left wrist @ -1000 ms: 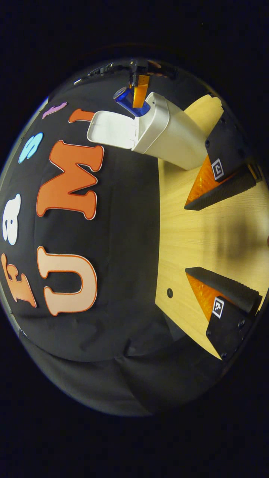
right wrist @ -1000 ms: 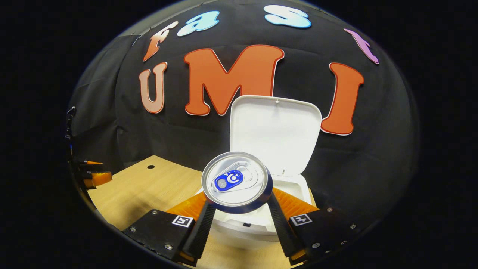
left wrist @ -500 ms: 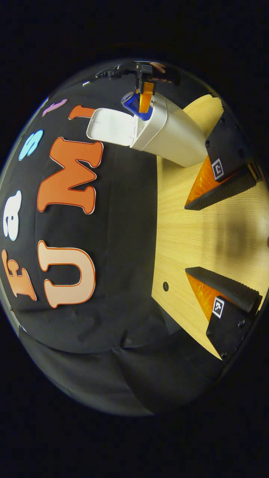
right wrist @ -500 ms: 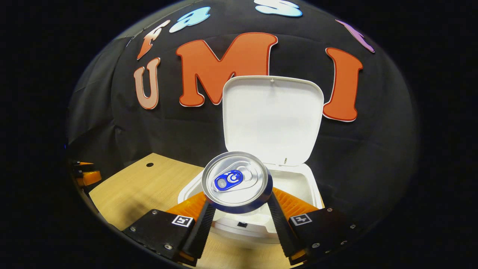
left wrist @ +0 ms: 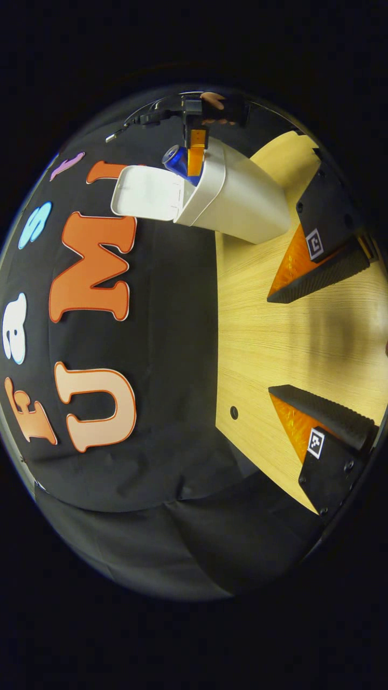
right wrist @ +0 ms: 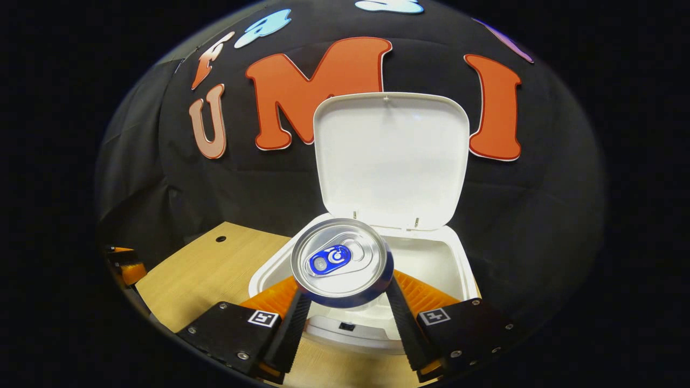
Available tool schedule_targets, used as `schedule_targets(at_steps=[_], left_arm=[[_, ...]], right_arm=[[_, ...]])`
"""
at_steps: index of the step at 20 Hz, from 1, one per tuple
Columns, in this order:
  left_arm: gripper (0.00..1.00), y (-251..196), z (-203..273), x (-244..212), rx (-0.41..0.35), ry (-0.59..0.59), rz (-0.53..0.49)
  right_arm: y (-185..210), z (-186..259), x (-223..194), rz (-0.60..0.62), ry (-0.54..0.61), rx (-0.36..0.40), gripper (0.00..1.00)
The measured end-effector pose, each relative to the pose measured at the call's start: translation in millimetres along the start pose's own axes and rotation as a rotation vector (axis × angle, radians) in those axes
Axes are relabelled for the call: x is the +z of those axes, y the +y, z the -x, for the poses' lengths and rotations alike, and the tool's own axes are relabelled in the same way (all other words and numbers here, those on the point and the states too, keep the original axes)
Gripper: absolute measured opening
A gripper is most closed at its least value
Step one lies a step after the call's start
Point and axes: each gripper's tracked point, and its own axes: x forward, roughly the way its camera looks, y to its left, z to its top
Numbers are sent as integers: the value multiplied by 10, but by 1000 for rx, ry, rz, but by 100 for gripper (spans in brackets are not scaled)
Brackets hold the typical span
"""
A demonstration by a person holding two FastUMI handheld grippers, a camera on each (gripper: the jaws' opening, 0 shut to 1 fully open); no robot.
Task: Press the lid of the desktop garbage bin to open it, pick up the crumpled paper on the desktop and throw it into the bin, then pick up the pop can on the desktop and drop it into the bin, and finally close the garbage bin lid.
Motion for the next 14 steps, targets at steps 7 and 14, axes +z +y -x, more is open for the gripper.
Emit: schedule_targets(at_steps=[7,14], left_arm=[[97,-185,-169,91,-60,-6,-25],[97,-274,-271,91,-108,-2,-41]], right_arm=[[-84,-53,-55,-23,27,-43,75],[-58,-84,-78,-61,42,-55,80]])
